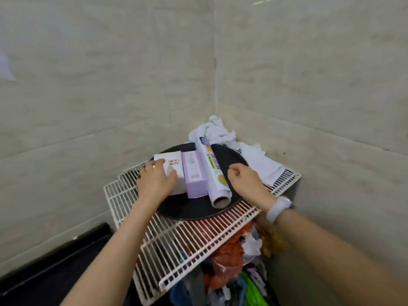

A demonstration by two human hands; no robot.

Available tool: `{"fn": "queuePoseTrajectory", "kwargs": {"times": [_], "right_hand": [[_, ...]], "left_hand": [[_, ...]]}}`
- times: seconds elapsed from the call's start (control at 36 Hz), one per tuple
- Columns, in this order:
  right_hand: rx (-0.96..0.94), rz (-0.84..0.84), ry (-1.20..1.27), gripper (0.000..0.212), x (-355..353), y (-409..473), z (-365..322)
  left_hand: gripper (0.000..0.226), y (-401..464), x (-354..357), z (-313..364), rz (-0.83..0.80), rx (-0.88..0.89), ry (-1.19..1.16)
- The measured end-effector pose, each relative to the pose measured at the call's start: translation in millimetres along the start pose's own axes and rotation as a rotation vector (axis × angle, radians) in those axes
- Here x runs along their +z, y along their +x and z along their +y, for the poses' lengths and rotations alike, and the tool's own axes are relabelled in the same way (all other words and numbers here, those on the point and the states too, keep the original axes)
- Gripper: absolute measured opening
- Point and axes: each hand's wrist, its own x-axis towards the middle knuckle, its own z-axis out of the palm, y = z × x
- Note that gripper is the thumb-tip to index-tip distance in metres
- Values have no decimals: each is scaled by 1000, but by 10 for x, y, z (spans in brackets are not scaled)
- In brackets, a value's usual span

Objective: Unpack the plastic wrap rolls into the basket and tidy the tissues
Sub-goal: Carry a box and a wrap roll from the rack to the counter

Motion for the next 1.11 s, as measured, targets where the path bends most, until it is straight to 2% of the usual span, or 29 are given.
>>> {"fn": "queuePoseTrajectory", "kwargs": {"times": [0.11, 0.19, 0.25, 0.31, 0.42, 0.53, 0.58, 0.69, 0.78, 0.92, 1.11], "right_hand": [[165, -199, -81, 41, 146, 451, -74], [195, -369, -77, 32, 287, 627, -71], [196, -419, -50, 24, 362, 695, -58], [200, -439, -2, 19, 435, 742, -24], [230, -426, 88, 18, 493, 783, 58], [272, -376, 202, 21, 457, 798, 86], [284, -350, 254, 30, 435, 792, 87], [260, -305, 319, 23, 414, 741, 117], [265, -275, 322, 28, 382, 694, 156], [183, -171, 326, 30, 184, 586, 132], [-3, -66, 390, 31, -100, 303, -62]], "left_hand": [[79, 344, 87, -108, -187, -209, -136], [93, 460, 206, -172, -249, -259, -249], [93, 501, 245, -193, -222, -254, -295], [80, 525, 283, -230, -178, -242, -354], [56, 508, 299, -266, -121, -205, -480], [45, 489, 260, -270, -136, -183, -609], [47, 464, 247, -268, -132, -181, -697], [61, 398, 248, -222, -97, -174, -826], [71, 375, 252, -179, -114, -176, -871], [72, 280, 224, -7, -46, -147, -824], [75, -66, 38, 212, 167, -45, -571]]}}
